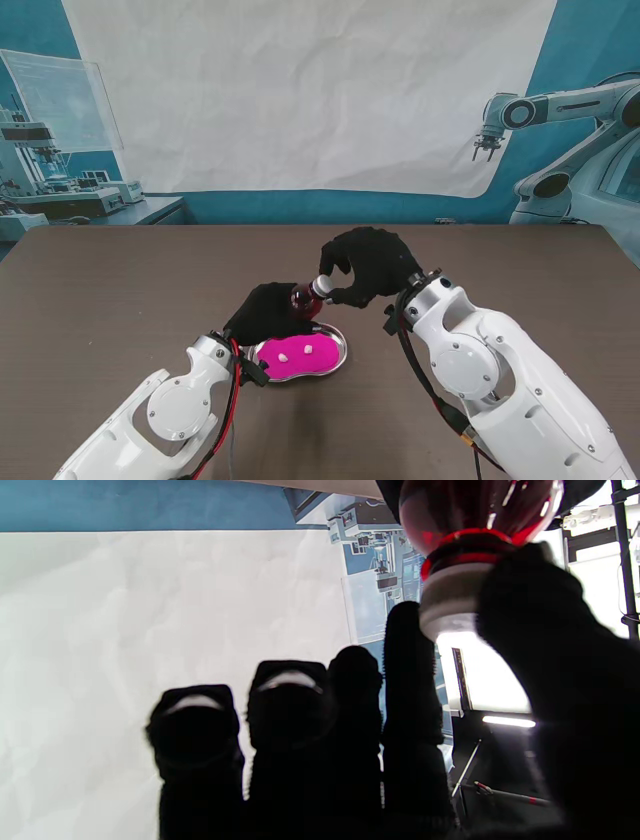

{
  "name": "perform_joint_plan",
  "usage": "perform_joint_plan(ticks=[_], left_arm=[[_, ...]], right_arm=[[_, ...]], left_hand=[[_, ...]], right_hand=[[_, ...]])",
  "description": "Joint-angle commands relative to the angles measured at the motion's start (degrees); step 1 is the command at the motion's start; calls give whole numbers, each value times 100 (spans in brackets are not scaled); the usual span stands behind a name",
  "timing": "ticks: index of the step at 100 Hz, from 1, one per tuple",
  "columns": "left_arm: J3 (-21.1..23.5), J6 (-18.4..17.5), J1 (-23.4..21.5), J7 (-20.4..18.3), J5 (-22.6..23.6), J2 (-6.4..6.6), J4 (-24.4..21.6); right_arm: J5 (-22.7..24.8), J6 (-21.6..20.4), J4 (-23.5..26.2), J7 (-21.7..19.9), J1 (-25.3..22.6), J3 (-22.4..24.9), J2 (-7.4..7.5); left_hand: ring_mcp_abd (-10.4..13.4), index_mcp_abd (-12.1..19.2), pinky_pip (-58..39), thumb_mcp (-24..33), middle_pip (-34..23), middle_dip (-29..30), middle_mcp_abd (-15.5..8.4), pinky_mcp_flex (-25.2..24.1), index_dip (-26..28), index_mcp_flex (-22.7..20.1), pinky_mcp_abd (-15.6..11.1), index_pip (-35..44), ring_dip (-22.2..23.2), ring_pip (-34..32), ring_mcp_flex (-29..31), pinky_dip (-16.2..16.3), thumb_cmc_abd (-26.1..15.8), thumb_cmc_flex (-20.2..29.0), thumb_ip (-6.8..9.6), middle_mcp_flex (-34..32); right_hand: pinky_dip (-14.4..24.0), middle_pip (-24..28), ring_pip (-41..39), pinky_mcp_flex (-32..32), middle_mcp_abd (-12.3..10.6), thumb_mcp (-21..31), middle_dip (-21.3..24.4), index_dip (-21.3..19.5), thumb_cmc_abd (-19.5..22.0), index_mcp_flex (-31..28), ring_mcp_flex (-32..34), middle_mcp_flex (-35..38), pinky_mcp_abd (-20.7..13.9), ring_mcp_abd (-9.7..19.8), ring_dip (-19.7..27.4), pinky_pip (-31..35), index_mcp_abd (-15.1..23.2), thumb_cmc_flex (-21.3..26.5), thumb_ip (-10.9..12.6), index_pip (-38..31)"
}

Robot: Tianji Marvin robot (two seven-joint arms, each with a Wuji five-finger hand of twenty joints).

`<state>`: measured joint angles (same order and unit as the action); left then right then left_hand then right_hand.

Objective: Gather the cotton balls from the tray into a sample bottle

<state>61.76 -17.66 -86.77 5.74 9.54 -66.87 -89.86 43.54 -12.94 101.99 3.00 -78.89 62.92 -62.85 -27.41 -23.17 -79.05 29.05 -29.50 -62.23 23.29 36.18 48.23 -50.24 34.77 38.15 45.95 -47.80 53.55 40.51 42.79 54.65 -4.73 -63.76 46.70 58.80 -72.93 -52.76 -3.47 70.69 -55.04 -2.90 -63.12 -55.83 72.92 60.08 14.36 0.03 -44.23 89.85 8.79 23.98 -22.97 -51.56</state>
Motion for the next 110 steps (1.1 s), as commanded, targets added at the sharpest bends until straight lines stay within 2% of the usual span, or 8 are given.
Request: perform_joint_plan(ticks=[1, 5, 8, 17, 47, 55, 75, 110], left_arm=[[4, 9, -19, -112, -20, -24, -68], [3, 13, -21, -107, -23, -26, -70], [0, 15, -21, -103, -25, -27, -70], [-12, 21, -19, -85, -42, -35, -69], [-82, -16, -9, 26, -117, -77, -41], [-98, -23, -2, 33, -120, -80, -35], [-122, -35, 10, 26, -129, -81, -28], [-150, -45, 24, 33, -126, -85, -10]], right_arm=[[-27, -89, -19, -90, -21, -18, -27], [-50, -146, -29, -102, -16, -13, -25], [-60, -166, -35, -97, -16, -13, -26], [-46, -221, -51, -77, -13, -11, -25], [-42, -169, -17, -62, -33, 52, -29], [37, -54, 31, -58, -52, 88, -25], [-112, 421, 240, -454, -109, 205, 8], [-60, 311, 230, -704, 46, 24, 57]], left_hand=[[-146, 819, -655, 2055, -224, -155, -227, -227, 85, -843, -626, 1633, 322, -884, 300, 282, -2573, 1615, 67, -431], [-146, 822, -652, 2055, -224, -156, -227, -232, 85, -847, -619, 1634, 323, -884, 300, 283, -2570, 1616, 67, -432], [-146, 822, -651, 2054, -224, -157, -227, -233, 86, -850, -615, 1635, 323, -884, 300, 284, -2568, 1615, 67, -431], [-150, 812, -649, 2058, -224, -160, -220, -233, 84, -847, -611, 1627, 324, -884, 300, 288, -2567, 1615, 66, -435], [-144, 815, -655, 2073, -233, -172, -232, -222, 113, -856, -610, 1673, 330, -897, 311, 302, -2564, 1612, 64, -443], [-157, 815, -653, 2077, -232, -174, -223, -222, 116, -854, -610, 1674, 330, -896, 310, 305, -2559, 1611, 64, -441], [-145, 822, -651, 2082, -230, -170, -231, -218, 118, -862, -605, 1679, 330, -901, 321, 308, -2558, 1609, 66, -448], [-145, 824, -649, 2085, -234, -169, -233, -217, 120, -858, -605, 1681, 330, -903, 326, 313, -2560, 1604, 68, -456]], right_hand=[[7, -13, -124, -75, -195, 567, -116, -503, -435, -186, 261, 44, -153, 185, -102, 217, 480, 448, 181, 339], [1, -15, -115, -76, -208, 654, -101, -724, -609, -200, 261, 17, -167, 200, -102, 206, 400, 440, 359, 679], [-1, -3, -105, -76, -222, 686, -65, -1487, -746, -225, 260, -10, -169, 210, -100, 203, 327, 439, 422, 1142], [-18, -14, -49, -86, -253, 833, 36, -1668, -1054, 137, 264, -117, -225, 269, -88, 175, 70, 85, 958, 1320], [-13, -5, 33, -60, -180, 808, 125, -1711, -1075, 544, 259, -278, -228, 208, -69, 164, -398, -764, 865, 1224], [5, -27, 57, -30, -159, 724, 168, -1690, -719, 905, 261, -409, -223, 194, -62, 152, -775, -1292, 815, 1252], [246, -131, 29, 63, 104, -673, 316, -1594, 1857, 1063, 219, -494, -131, -85, -106, 284, -1027, -2346, 979, 1061], [290, -565, -238, -189, 75, -795, 556, -1691, 1735, -377, 247, 198, -54, -61, -220, 451, -529, -1589, 1156, 884]])
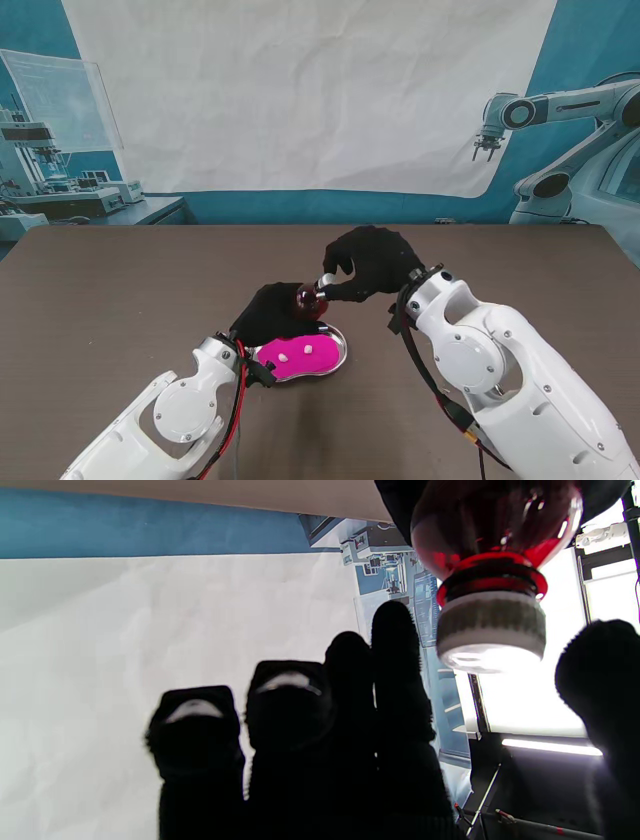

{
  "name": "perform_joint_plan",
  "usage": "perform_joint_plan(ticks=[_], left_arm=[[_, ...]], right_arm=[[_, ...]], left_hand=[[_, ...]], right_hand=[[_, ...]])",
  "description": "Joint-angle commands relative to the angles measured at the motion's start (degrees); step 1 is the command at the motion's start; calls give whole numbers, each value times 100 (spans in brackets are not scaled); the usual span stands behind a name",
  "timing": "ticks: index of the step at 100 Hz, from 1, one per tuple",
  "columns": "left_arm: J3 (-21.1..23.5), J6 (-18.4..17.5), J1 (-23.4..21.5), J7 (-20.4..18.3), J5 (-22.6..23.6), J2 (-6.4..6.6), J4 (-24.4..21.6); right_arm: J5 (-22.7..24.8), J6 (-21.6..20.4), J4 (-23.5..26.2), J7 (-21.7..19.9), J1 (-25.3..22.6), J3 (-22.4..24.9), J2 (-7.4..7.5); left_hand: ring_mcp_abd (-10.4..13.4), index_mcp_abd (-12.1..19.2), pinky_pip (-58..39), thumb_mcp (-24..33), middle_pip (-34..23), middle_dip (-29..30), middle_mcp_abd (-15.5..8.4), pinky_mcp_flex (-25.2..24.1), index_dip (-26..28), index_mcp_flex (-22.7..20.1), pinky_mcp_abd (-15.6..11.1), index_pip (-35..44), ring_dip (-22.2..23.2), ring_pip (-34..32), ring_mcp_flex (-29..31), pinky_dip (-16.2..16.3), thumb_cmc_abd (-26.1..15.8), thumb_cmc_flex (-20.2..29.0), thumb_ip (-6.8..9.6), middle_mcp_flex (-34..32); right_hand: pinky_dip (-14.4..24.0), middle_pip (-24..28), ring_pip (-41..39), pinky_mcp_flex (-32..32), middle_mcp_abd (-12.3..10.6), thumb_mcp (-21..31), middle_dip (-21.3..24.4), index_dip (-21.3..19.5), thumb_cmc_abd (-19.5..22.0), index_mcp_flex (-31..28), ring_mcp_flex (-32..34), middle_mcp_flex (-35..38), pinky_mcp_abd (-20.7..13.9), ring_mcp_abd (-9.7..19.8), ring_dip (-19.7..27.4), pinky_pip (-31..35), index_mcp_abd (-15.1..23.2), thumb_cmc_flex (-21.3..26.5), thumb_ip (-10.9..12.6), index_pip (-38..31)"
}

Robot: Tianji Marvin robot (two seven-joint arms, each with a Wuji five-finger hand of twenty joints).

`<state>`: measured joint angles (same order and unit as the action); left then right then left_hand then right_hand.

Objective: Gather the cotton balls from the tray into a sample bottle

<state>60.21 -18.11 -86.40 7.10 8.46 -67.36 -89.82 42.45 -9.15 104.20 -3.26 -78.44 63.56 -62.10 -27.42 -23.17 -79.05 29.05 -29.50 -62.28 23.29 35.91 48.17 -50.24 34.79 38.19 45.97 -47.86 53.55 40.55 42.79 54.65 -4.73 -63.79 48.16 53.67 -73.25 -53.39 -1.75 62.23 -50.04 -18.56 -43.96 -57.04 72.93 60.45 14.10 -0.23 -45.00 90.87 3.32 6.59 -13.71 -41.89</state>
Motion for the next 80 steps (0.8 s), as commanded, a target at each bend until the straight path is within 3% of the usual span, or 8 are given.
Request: perform_joint_plan(ticks=[1, 13, 14, 17, 19, 28, 44, 80], left_arm=[[5, 1, -15, -102, -18, -36, -16], [16, 16, -30, -100, -14, -35, -28], [18, 17, -31, -100, -14, -35, -29], [21, 18, -35, -100, -14, -34, -32], [23, 19, -36, -99, -14, -34, -34], [31, 20, -41, -98, -9, -33, -37], [38, 35, -49, -102, -7, -31, -49], [61, 73, -80, -124, -2, -22, -83]], right_arm=[[56, -74, 7, -75, 1, -43, -18], [123, -172, -32, 16, 4, -83, -24], [131, -180, -37, 28, 4, -86, -25], [153, -199, -55, 80, 5, -99, -31], [165, -211, -65, 110, 6, -107, -34], [179, -301, -119, 219, 12, -129, -48], [168, -432, -184, 307, 32, -147, -59], [78, -799, -266, 286, 92, -61, -49]], left_hand=[[-145, 821, -649, 2086, -233, -163, -233, -191, 126, -855, -606, 1676, 328, -896, 326, 309, -2562, 1605, 68, -451], [-149, 822, -648, 2087, -234, -161, -233, -191, 125, -859, -606, 1675, 326, -893, 319, 311, -2556, 1605, 69, -453], [-150, 822, -648, 2087, -234, -162, -233, -191, 125, -858, -606, 1675, 326, -892, 318, 311, -2555, 1604, 69, -453], [-149, 818, -648, 2087, -234, -162, -232, -191, 124, -852, -606, 1672, 326, -892, 316, 311, -2559, 1604, 69, -450], [-148, 815, -648, 2089, -234, -163, -232, -191, 124, -859, -606, 1673, 327, -894, 319, 311, -2556, 1606, 69, -450], [-144, 820, -647, 2085, -233, -164, -228, -192, 122, -853, -606, 1669, 328, -895, 319, 312, -2559, 1605, 67, -448], [-152, 817, -647, 2082, -228, -163, -225, -192, 118, -850, -606, 1662, 325, -887, 309, 313, -2559, 1606, 66, -445], [-166, 806, -633, 2085, -223, -174, -210, -213, 113, -861, -590, 1650, 325, -883, 305, 314, -2552, 1608, 61, -443]], right_hand=[[146, -60, -212, -132, -104, 60, 60, -127, -192, -273, 248, 180, -27, -31, -146, 353, 16, 170, 233, -83], [150, -80, -448, -284, -194, 366, 99, -229, -355, -686, 248, 608, 26, 11, -240, 408, 111, 667, 298, -236], [145, -87, -464, -294, -198, 375, 101, -194, -373, -720, 247, 644, 28, -5, -244, 411, 131, 719, 205, -247], [120, -94, -550, -342, -216, 437, 95, 559, -522, -700, 244, 780, 56, -12, -266, 434, 220, 984, -350, -766], [110, -95, -582, -363, -223, 473, 92, 805, -595, -683, 245, 836, 62, -6, -275, 443, 252, 1088, -506, -986], [96, -106, -668, -418, -266, 589, 80, 1249, -883, -546, 246, 1001, 90, 13, -299, 459, 464, 1537, -871, -1711], [86, -73, -700, -441, -317, 715, 19, 1430, -1150, -511, 247, 1082, 95, 37, -305, 461, 657, 1816, -911, -2055], [70, 35, -638, -369, -439, 1093, -229, 1043, -1259, -303, 254, 895, -59, 146, -278, 386, 933, 2219, -818, -2071]])
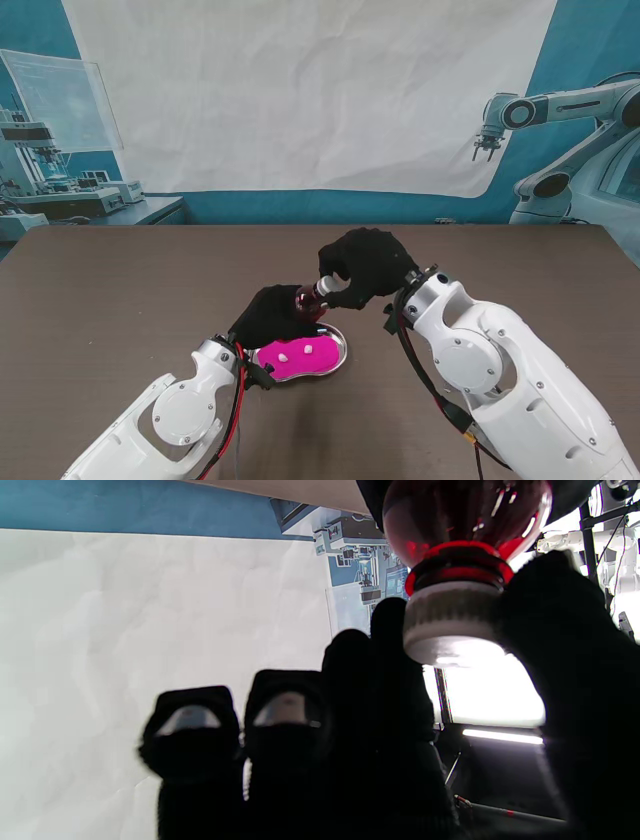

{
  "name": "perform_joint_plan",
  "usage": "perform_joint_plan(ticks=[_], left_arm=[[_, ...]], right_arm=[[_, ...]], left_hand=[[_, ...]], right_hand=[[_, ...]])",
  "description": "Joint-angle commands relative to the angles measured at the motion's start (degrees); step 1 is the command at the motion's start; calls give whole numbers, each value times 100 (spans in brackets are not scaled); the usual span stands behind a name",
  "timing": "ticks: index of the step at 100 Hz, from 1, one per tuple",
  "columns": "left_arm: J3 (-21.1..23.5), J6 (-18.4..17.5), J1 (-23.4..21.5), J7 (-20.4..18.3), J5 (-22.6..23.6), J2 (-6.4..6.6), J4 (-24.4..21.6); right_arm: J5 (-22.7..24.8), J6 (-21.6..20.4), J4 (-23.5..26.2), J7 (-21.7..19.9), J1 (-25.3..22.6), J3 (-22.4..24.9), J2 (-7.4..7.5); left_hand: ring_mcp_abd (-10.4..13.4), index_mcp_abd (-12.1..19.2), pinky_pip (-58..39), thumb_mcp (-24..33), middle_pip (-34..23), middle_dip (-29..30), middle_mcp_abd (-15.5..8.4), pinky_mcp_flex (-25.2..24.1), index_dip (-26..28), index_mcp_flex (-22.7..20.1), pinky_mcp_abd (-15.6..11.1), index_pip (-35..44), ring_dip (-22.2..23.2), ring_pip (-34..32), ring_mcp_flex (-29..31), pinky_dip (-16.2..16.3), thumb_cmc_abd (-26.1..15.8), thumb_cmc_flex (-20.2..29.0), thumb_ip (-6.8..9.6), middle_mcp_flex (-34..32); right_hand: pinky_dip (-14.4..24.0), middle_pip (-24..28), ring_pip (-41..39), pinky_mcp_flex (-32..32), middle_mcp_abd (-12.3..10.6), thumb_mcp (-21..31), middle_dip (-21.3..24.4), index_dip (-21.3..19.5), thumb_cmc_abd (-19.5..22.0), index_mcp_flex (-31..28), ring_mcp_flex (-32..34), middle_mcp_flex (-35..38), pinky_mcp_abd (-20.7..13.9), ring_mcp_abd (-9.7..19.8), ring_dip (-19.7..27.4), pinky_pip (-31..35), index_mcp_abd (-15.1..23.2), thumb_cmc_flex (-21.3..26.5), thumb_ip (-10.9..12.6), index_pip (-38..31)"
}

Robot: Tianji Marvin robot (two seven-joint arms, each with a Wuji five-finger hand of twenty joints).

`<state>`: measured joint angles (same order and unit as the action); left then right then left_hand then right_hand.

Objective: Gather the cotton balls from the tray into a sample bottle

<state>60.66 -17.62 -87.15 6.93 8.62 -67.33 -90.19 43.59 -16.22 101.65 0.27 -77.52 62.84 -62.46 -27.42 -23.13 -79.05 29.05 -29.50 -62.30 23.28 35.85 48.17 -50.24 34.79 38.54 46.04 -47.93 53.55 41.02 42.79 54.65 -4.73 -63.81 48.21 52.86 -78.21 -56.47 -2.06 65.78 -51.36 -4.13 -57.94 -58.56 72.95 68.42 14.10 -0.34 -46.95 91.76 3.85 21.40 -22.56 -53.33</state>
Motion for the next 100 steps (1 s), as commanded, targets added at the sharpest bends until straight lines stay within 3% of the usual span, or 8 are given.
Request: perform_joint_plan(ticks=[1, 11, 44, 69, 83, 100], left_arm=[[16, 24, -4, -108, -19, -24, -46], [13, 23, 2, -112, -22, -24, -41], [21, 84, -23, -138, -42, -19, -75], [23, 100, -21, -130, -56, -24, -79], [15, 83, 2, -119, -63, -29, -67], [14, 65, 20, -100, -71, -36, -50]], right_arm=[[-43, -98, -13, -70, 2, 14, -12], [-98, -245, -62, -69, 40, 41, -14], [-140, -459, -114, 32, 38, 134, -27], [-219, -620, -209, 91, 45, 104, -40], [-146, -702, -267, 187, 61, 22, -47], [-22, -744, -303, 353, 89, -30, -65]], left_hand=[[-166, 805, -633, 2087, -224, -173, -210, -208, 113, -859, -589, 1615, 318, -876, 305, 267, -2548, 1611, 61, -442], [-160, 802, -632, 2085, -220, -173, -218, -208, 113, -860, -588, 1612, 318, -876, 304, 269, -2555, 1607, 60, -441], [-165, 802, -630, 2084, -214, -176, -209, -210, 112, -862, -587, 1603, 319, -872, 299, 274, -2555, 1610, 60, -440], [-173, 787, -626, 2083, -212, -181, -205, -215, 109, -860, -586, 1594, 321, -870, 294, 276, -2546, 1610, 58, -438], [-176, 795, -625, 2079, -208, -181, -199, -223, 105, -859, -591, 1586, 321, -870, 295, 278, -2549, 1613, 58, -436], [-183, 796, -625, 2076, -204, -182, -196, -217, 102, -859, -582, 1579, 319, -867, 295, 280, -2548, 1612, 58, -436]], right_hand=[[65, 125, -143, -62, -409, 738, -101, -423, 162, -139, 251, 92, -65, 158, -83, 298, 884, 729, 68, -933], [57, 155, -130, -77, -432, 757, -113, -638, 254, -41, 255, 32, -147, 228, -74, 294, 1007, 751, 99, -955], [42, 207, -105, -82, -443, 804, -117, -782, 315, 26, 255, -14, -193, 253, -62, 278, 1040, 743, 117, -993], [20, 182, -86, -81, -415, 861, -46, -718, 65, 15, 255, 7, -183, 230, -53, 239, 1022, 826, 82, -1025], [11, 151, -74, -96, -439, 980, 4, -679, -458, 116, 253, -26, -163, 260, -54, 218, 922, 862, -45, -1056], [-1, 185, -87, -123, -439, 1027, 11, -728, -495, 79, 258, 8, -172, 261, -63, 201, 959, 877, -63, -1135]])
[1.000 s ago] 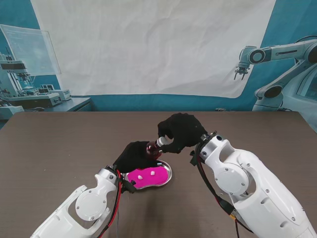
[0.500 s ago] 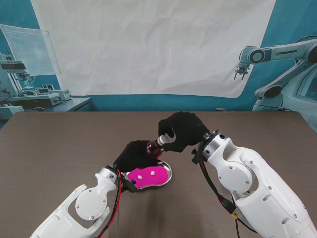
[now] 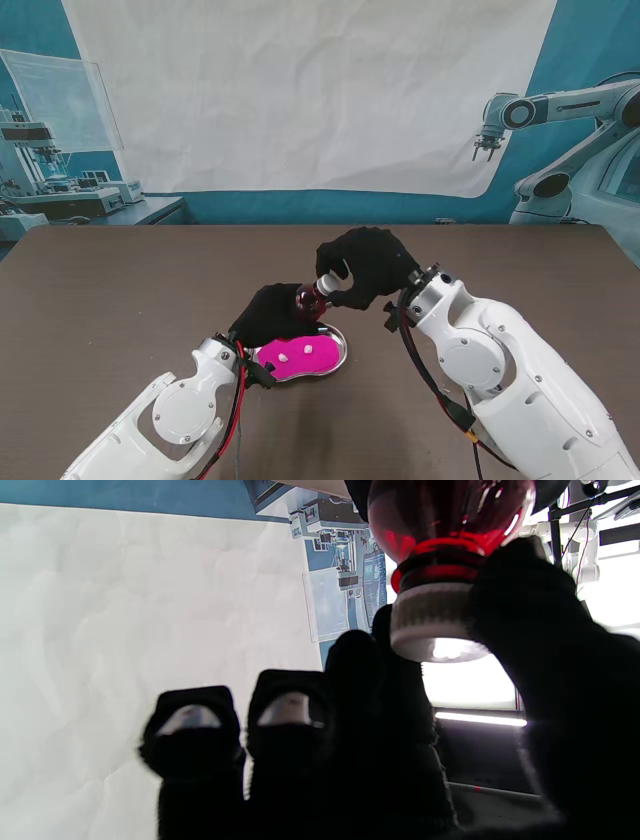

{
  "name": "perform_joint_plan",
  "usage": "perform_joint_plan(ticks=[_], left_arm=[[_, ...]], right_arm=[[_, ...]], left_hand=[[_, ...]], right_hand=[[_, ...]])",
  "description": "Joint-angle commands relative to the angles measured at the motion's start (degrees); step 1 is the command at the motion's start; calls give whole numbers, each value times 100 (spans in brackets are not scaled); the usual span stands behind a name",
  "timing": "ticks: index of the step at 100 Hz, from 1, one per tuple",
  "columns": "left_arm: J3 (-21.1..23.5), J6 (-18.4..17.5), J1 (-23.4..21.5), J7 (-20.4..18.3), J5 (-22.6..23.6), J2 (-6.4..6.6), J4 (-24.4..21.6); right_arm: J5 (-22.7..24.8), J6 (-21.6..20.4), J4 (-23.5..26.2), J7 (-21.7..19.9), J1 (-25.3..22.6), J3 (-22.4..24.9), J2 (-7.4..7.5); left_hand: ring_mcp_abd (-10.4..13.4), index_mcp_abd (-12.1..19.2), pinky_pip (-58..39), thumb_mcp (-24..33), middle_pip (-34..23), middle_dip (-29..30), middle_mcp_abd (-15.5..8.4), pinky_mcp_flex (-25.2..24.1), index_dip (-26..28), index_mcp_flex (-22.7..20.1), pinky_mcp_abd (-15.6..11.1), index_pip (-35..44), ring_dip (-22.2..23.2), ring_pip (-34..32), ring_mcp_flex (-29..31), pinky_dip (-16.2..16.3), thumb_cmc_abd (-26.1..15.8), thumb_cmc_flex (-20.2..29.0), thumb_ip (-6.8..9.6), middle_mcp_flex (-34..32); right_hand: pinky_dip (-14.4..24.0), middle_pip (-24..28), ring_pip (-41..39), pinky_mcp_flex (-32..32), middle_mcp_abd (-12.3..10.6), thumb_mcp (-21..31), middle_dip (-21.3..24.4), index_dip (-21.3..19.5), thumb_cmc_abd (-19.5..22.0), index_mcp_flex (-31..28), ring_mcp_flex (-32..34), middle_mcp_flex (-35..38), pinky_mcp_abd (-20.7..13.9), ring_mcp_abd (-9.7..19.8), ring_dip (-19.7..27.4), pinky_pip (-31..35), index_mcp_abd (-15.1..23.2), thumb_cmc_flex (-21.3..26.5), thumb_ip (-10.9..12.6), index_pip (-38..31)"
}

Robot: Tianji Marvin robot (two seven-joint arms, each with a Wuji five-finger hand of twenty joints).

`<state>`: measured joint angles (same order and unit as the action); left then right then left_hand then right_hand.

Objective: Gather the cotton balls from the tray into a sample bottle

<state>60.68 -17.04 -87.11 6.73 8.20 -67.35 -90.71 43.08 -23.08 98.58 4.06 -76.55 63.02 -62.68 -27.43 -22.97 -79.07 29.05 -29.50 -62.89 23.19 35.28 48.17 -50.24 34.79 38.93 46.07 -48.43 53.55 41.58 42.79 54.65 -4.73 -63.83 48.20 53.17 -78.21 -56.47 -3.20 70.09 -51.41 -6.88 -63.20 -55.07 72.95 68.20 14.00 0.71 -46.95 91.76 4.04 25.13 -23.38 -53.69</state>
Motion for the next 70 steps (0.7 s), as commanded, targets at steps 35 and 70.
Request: perform_joint_plan(ticks=[35, 70], left_arm=[[41, 52, -19, -68, -47, -36, -28], [36, 67, -7, -91, -68, -35, -22]], right_arm=[[243, -221, -24, 266, 1, -14, -67], [117, -288, -56, 247, 11, -16, -78]], left_hand=[[-183, 771, -614, 2074, -194, -127, -182, -171, 98, -864, -571, 1522, 316, -811, 288, 229, -2547, 1615, 55, -426], [-192, 775, -613, 2072, -171, -112, -187, -171, 95, -865, -571, 1508, 312, -797, 278, 232, -2553, 1616, 56, -430]], right_hand=[[-22, 166, -101, -186, -363, 739, 43, -405, -376, -404, 259, 97, -183, 231, -78, 171, 1091, 716, -15, -1188], [-34, 122, 22, -153, -375, 854, 35, -399, -571, -409, 259, -31, -214, 264, -35, 136, 1167, 835, -34, -1243]])
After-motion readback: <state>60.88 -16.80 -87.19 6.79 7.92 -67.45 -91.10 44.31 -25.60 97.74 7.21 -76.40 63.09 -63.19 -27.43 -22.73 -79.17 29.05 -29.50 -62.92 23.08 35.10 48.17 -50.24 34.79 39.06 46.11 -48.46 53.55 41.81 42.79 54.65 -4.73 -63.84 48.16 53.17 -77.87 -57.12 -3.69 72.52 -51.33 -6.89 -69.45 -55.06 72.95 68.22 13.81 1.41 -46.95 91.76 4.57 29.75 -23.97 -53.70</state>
